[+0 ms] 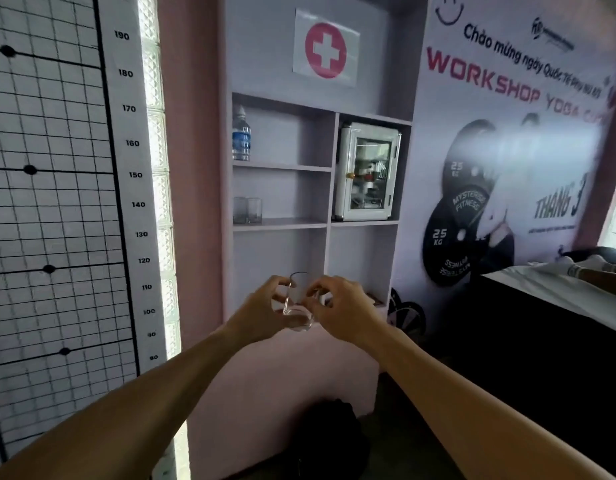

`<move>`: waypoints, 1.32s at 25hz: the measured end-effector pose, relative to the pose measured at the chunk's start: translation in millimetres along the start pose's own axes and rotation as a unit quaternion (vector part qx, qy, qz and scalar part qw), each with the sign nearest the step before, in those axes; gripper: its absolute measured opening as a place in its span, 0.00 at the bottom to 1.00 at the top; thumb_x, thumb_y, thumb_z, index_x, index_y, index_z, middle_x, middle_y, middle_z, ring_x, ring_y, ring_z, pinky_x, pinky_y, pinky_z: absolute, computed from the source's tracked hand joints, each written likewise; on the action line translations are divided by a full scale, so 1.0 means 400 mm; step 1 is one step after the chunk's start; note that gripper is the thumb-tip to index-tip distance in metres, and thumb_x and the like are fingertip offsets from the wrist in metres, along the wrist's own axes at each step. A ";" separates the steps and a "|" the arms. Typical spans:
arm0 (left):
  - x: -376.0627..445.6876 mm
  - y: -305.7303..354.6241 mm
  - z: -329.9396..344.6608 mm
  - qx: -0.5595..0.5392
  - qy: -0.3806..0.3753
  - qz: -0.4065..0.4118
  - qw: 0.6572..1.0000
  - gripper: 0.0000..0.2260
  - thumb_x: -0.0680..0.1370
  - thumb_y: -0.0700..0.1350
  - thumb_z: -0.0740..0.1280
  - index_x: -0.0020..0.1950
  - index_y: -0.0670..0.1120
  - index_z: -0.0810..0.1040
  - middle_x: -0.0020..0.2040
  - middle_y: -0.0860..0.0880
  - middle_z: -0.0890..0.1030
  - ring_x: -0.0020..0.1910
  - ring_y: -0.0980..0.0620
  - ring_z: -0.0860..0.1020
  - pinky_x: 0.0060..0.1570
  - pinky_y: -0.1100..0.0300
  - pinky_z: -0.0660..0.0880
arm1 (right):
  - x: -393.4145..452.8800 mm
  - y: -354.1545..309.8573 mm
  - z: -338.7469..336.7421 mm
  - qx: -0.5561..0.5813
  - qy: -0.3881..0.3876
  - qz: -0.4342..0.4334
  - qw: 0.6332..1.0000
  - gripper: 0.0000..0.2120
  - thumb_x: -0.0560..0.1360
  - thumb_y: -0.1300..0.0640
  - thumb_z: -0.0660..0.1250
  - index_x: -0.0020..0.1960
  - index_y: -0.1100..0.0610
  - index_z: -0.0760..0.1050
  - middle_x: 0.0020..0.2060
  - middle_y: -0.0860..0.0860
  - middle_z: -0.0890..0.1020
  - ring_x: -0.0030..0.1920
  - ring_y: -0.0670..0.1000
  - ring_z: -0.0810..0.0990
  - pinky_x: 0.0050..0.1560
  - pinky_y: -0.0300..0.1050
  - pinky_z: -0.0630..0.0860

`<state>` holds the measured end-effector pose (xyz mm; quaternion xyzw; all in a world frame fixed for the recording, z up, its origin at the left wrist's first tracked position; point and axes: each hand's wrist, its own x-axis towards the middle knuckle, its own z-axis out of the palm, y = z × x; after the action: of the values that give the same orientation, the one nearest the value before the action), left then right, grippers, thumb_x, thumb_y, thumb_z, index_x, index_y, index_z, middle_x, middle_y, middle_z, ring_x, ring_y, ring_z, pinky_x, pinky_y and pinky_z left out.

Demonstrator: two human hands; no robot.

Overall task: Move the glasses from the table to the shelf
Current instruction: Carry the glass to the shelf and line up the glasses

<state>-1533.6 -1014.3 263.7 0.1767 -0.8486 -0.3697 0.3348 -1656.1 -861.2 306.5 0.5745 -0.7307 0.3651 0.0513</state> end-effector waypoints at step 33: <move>1.053 -0.526 -0.139 0.150 0.220 -0.068 0.962 0.31 0.66 0.58 0.78 0.65 0.52 0.72 0.54 0.51 0.80 0.51 0.51 0.80 0.53 0.52 0.80 | 1.259 0.493 0.362 0.119 -0.016 -0.160 0.980 0.07 0.75 0.45 0.68 0.51 0.45 0.76 0.51 0.47 0.82 0.46 0.50 0.81 0.45 0.47 0.80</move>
<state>-1784.3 -1412.9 319.2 0.3591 -0.7858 -0.2123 0.4566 -1947.7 -1336.6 356.5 0.6917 -0.5813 0.4276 0.0287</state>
